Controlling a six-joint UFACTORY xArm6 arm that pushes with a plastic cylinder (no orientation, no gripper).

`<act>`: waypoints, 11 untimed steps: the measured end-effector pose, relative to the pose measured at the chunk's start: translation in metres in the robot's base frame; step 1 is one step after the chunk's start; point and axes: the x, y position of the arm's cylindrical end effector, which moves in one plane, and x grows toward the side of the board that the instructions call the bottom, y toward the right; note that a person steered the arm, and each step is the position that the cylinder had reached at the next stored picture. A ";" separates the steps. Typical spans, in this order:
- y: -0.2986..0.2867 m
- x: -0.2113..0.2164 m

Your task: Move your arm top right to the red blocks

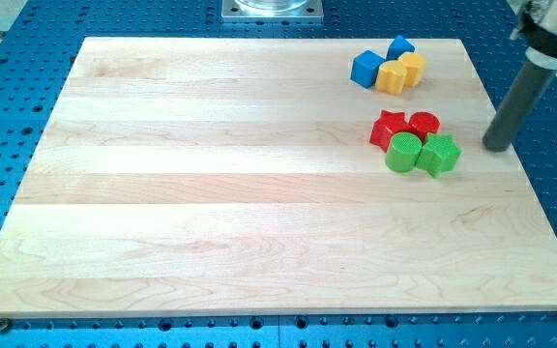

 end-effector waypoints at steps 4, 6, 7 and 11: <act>-0.039 -0.011; 0.017 -0.104; 0.020 -0.149; -0.001 -0.203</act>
